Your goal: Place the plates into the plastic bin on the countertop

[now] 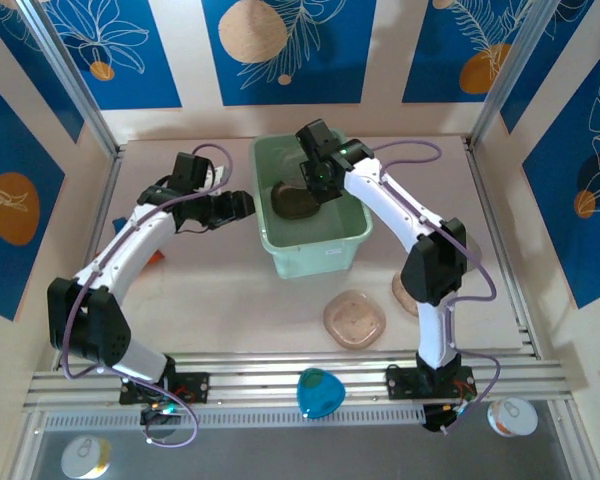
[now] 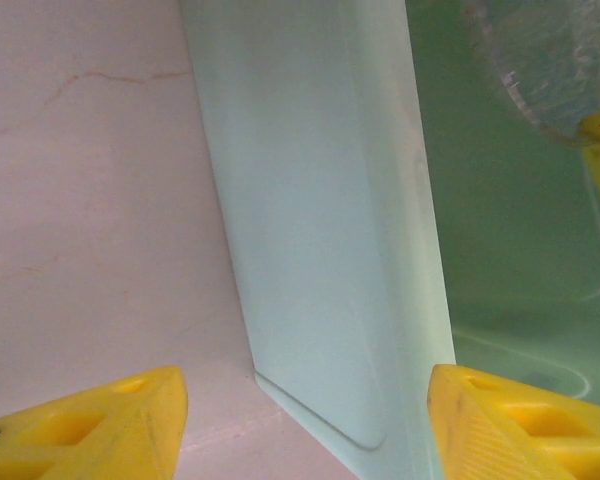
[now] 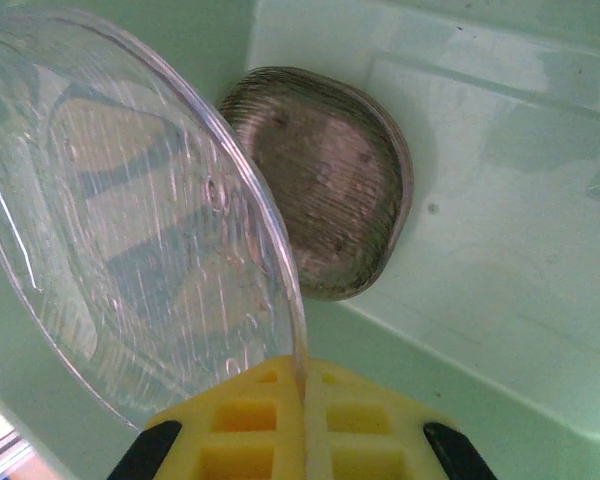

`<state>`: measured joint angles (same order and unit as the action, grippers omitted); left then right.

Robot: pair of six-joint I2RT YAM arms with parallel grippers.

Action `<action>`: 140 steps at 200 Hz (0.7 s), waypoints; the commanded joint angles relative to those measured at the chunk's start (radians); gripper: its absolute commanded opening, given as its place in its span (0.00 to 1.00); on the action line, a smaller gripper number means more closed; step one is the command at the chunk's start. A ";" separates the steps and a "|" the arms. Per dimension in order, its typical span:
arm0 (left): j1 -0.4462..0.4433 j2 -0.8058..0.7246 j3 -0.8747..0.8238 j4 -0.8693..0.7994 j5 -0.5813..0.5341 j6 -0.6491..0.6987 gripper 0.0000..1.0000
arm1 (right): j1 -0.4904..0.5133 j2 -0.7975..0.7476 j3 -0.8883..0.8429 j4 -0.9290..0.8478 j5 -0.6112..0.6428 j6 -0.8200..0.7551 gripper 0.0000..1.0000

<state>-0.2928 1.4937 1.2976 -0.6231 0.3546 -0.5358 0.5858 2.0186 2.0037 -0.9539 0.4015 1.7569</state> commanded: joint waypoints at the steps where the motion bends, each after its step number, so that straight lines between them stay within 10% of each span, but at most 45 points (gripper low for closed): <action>1: 0.028 -0.025 0.030 -0.037 -0.039 0.037 0.65 | 0.011 0.048 0.068 -0.063 -0.016 0.030 0.00; 140: 0.112 -0.015 0.015 -0.069 -0.001 0.077 0.66 | 0.043 0.321 0.267 -0.168 0.050 0.139 0.00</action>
<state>-0.2050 1.4925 1.3029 -0.6636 0.3325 -0.4904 0.6262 2.3028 2.2429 -1.0645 0.4137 1.8469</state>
